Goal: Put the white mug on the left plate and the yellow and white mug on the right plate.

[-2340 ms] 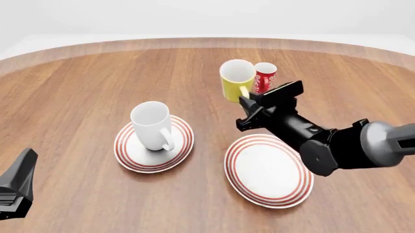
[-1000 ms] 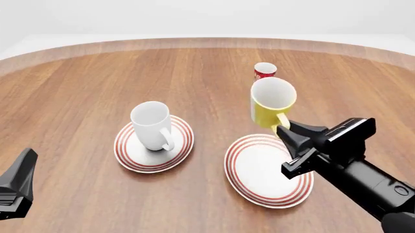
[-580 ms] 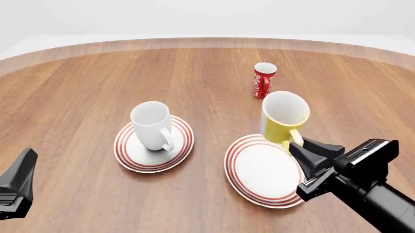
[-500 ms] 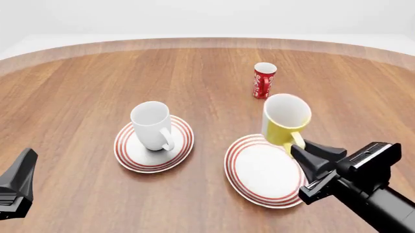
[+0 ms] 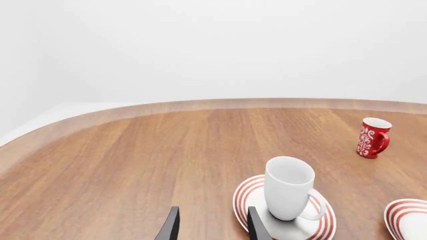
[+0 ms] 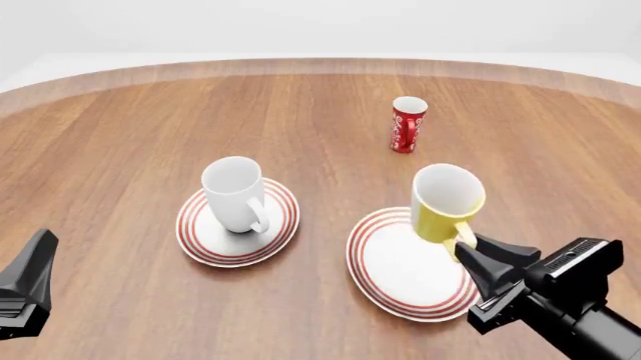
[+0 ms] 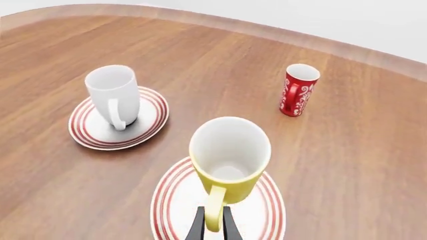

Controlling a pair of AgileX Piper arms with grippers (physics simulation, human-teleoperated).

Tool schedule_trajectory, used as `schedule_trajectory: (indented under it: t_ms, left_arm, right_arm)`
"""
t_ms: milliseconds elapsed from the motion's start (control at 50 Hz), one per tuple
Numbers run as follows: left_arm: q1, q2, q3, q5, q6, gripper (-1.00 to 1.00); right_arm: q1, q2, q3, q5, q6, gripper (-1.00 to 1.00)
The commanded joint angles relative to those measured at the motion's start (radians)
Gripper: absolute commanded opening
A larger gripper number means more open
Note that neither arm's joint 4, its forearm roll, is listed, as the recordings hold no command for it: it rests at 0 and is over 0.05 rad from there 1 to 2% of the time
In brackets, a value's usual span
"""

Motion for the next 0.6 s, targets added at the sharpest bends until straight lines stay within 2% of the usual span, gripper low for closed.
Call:
schedule_trajectory:
  t_ms: [20, 260, 360, 600]
  left_arm:
    - [0.000, 0.000, 0.000, 0.000, 0.000, 1.00]
    - [0.000, 0.000, 0.000, 0.000, 0.000, 1.00]
    - [0.000, 0.000, 0.000, 0.000, 0.000, 1.00]
    - [0.000, 0.000, 0.000, 0.000, 0.000, 1.00]
  right_arm:
    - [-0.002, 0.017, 0.004, 0.006, 0.015, -1.00]
    - [0.004, 0.096, 0.004, -0.041, 0.026, -1.00]
    - [0.009, 0.171, 0.004, -0.096, 0.035, -1.00]
    - [0.014, 0.258, 0.004, -0.155, 0.047, -1.00]
